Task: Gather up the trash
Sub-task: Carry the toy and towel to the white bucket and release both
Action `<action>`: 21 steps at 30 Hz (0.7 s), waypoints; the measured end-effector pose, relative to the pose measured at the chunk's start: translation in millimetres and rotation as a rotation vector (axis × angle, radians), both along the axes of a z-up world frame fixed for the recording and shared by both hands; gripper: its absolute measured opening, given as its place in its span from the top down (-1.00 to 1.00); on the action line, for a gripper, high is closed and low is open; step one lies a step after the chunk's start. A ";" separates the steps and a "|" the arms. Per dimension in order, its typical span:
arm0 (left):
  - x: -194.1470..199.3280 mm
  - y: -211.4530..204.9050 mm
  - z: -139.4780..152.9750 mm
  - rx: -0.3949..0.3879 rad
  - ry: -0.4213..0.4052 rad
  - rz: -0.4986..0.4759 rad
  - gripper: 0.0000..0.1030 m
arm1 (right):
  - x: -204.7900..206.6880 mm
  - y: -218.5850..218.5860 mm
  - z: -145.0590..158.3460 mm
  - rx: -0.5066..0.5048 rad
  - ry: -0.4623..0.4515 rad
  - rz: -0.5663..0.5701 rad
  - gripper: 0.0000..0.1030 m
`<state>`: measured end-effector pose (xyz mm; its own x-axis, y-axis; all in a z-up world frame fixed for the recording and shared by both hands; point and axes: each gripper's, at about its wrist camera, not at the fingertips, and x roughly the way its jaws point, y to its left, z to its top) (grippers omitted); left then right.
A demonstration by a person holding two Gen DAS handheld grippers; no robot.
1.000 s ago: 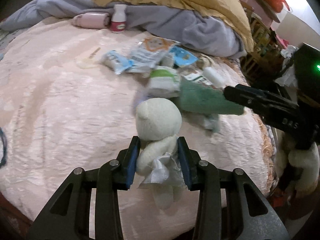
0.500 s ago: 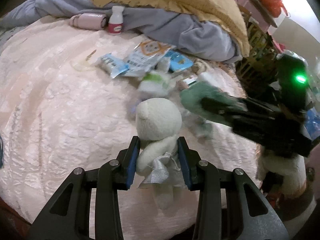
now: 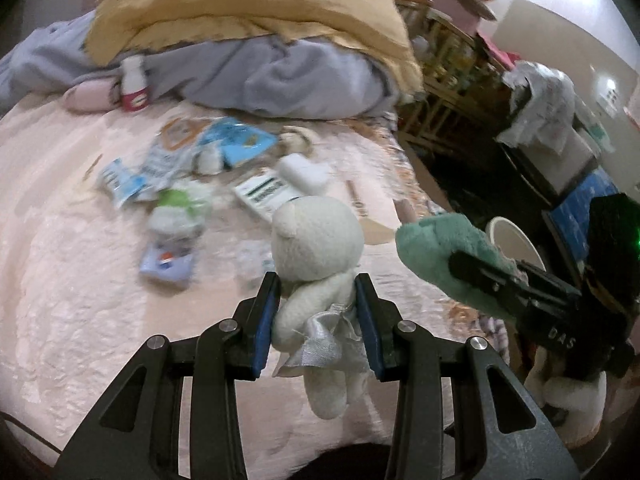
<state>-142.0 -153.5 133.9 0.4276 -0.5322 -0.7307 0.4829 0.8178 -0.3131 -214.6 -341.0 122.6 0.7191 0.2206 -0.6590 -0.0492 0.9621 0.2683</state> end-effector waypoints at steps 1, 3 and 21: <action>-1.4 -7.1 1.7 0.003 -0.003 -0.013 0.30 | -7.7 -8.0 1.4 0.004 -0.003 -0.020 0.15; -3.9 -21.4 6.0 0.007 -0.009 -0.038 0.30 | -17.9 -19.4 4.2 0.000 -0.008 -0.045 0.15; -31.5 -154.6 28.0 0.047 -0.088 -0.275 0.30 | -104.0 -143.5 12.7 -0.039 -0.029 -0.325 0.15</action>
<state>-173.5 -308.2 161.9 0.3348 -0.6030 -0.7241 0.7117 0.6655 -0.2251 -318.5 -484.5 135.3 0.7661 -0.0487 -0.6409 0.2552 0.9382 0.2338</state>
